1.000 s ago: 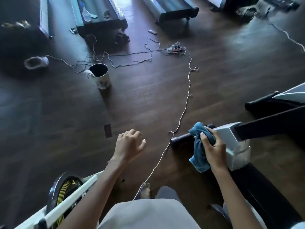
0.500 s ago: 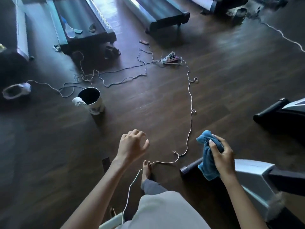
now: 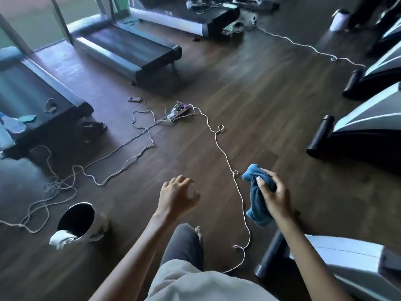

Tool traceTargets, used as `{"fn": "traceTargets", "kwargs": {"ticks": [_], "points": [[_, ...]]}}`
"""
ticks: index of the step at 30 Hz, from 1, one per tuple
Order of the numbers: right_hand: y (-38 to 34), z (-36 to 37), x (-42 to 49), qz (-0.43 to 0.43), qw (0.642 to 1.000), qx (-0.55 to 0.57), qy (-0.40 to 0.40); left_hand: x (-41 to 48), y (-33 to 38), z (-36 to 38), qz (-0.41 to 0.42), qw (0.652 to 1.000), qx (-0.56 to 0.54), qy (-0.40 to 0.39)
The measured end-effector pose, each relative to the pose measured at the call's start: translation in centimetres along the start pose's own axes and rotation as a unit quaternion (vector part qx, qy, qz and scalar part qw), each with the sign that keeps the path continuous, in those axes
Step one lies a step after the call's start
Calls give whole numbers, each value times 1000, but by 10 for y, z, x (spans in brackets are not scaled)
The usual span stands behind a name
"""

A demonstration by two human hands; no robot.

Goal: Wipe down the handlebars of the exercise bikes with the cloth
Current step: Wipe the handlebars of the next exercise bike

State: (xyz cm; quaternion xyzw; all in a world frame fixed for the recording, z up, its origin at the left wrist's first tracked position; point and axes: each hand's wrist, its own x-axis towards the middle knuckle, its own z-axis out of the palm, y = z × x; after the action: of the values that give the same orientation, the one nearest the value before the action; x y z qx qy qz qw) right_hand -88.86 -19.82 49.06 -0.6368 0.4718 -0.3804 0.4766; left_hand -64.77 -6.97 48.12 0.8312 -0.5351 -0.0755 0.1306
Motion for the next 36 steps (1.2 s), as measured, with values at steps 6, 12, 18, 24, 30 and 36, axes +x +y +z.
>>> {"fn": "traceTargets", "kwargs": {"ticks": [6, 12, 18, 24, 30, 36], "points": [[3, 19, 99, 19, 993, 18, 119, 168, -8, 3, 110, 994, 2, -27], [15, 20, 191, 65, 975, 14, 211, 307, 15, 14, 245, 968, 35, -34], [15, -12, 273, 100, 947, 19, 304, 431, 85, 38, 374, 925, 26, -65], [53, -85, 372, 110, 910, 19, 399, 559, 196, 82, 413, 906, 22, -85], [80, -183, 469, 138, 884, 23, 446, 670, 341, 111, 439, 891, 18, -119], [78, -286, 533, 160, 845, 17, 511, 746, 502, 143, 532, 836, 10, -136]]}}
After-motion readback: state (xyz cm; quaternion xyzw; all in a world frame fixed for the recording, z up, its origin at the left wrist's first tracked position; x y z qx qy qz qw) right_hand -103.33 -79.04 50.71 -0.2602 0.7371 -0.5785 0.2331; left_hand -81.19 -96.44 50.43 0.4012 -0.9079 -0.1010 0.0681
